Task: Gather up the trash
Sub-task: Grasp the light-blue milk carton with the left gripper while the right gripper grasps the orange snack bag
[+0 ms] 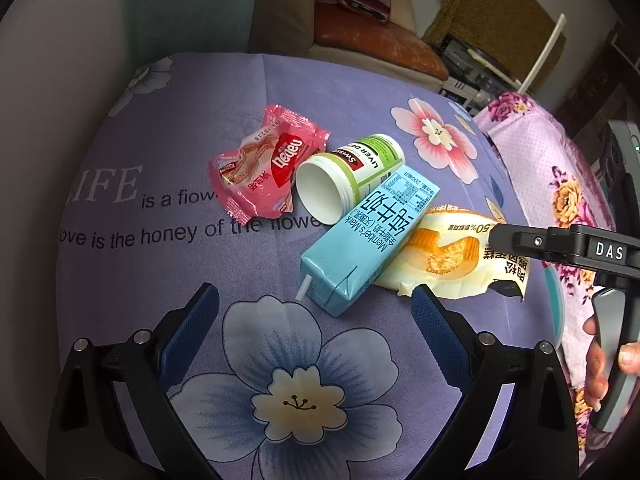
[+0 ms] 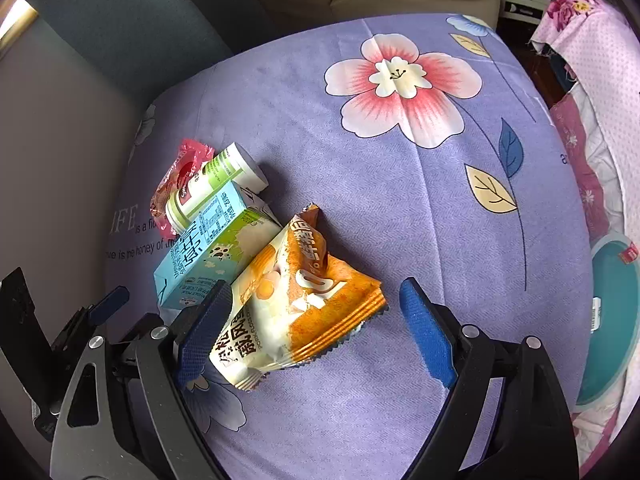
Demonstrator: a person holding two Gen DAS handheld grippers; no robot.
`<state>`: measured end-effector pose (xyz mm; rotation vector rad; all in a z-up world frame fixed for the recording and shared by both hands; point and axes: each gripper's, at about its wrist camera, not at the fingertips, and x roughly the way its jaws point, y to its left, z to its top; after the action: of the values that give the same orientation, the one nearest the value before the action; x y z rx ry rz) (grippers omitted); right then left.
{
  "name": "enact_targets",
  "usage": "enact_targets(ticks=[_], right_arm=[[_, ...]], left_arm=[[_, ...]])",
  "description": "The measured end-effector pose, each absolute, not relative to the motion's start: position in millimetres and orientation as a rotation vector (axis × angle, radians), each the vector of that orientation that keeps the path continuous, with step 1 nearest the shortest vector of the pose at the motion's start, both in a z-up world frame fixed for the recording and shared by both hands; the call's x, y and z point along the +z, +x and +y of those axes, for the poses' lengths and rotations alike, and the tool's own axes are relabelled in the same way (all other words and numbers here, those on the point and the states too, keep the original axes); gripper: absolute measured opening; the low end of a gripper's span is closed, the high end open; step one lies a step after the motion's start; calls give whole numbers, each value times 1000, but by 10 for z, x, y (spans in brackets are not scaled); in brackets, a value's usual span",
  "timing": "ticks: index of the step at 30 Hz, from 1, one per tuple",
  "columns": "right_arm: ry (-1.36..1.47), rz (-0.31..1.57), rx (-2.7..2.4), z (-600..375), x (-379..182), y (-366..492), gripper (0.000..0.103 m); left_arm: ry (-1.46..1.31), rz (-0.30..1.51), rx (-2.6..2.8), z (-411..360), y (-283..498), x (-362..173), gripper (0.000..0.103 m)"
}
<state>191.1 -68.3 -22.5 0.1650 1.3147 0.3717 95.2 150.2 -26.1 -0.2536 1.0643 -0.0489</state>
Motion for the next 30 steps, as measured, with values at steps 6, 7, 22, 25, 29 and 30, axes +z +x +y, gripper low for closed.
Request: enact_targets(ticks=[6, 7, 22, 25, 29, 30], right_arm=[[132, 1304, 403, -586, -360, 1892, 49], [126, 1306, 406, -592, -377, 1880, 31], [17, 1209, 318, -1029, -359, 1529, 22], [21, 1197, 299, -1174, -352, 1460, 22], [48, 1188, 272, -1389, -346, 1384, 22], [57, 1184, 264, -1448, -340, 1373, 22]], left_arm=[[-242, 1080, -52, 1446, 1102, -351, 97], [-236, 1081, -56, 1426, 1137, -364, 97], [-150, 1106, -186, 955, 1115, -493, 45], [-138, 1126, -242, 842, 1044, -491, 45], [-140, 1152, -306, 688, 977, -493, 45], [-137, 1154, -317, 648, 961, -485, 45]])
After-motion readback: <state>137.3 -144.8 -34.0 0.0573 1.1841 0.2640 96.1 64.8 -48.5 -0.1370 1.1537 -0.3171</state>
